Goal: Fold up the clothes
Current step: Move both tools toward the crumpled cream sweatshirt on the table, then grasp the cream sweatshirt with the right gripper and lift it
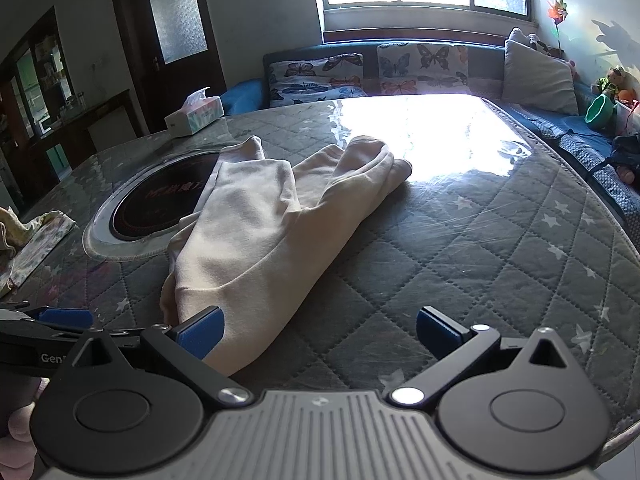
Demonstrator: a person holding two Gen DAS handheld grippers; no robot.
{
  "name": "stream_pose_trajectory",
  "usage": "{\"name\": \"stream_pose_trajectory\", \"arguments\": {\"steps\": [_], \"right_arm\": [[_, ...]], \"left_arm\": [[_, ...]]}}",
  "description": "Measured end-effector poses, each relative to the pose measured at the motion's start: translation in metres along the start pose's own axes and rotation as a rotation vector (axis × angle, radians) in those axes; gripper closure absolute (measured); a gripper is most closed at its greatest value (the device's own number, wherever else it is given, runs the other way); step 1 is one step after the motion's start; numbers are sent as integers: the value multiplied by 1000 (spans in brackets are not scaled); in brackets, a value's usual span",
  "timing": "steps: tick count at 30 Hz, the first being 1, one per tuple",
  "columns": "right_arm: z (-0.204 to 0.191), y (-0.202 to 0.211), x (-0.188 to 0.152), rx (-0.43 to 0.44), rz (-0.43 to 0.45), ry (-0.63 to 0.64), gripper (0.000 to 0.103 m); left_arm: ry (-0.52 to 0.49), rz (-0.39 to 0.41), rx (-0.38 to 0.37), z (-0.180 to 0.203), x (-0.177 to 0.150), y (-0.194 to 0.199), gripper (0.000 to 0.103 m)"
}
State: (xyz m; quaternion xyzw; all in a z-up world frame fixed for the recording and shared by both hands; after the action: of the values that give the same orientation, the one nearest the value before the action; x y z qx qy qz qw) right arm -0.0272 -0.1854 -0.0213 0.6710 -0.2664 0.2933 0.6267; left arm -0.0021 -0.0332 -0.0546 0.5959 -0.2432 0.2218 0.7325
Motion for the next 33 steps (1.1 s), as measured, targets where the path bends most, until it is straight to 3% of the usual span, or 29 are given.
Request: {"name": "stream_pose_trajectory", "arguments": {"steps": [33], "right_arm": [[-17,-15,18,34,-15,28,0]], "left_arm": [[12,-2,-2,-8,19,-9,0]]}}
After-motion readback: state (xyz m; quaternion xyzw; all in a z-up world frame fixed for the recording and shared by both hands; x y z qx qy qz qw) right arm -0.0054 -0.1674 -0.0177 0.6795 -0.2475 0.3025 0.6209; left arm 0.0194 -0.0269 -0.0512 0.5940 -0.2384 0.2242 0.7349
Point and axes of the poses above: each gripper's, at about its wrist camera, not at the fingertips, and y roughly against the way its jaws point, z to its right, x to its top, the point moved 7 cm from there along -y, roughly the way its jaws point, and after that the axes turned 8 degrees about -x, right-handed, at the moved point
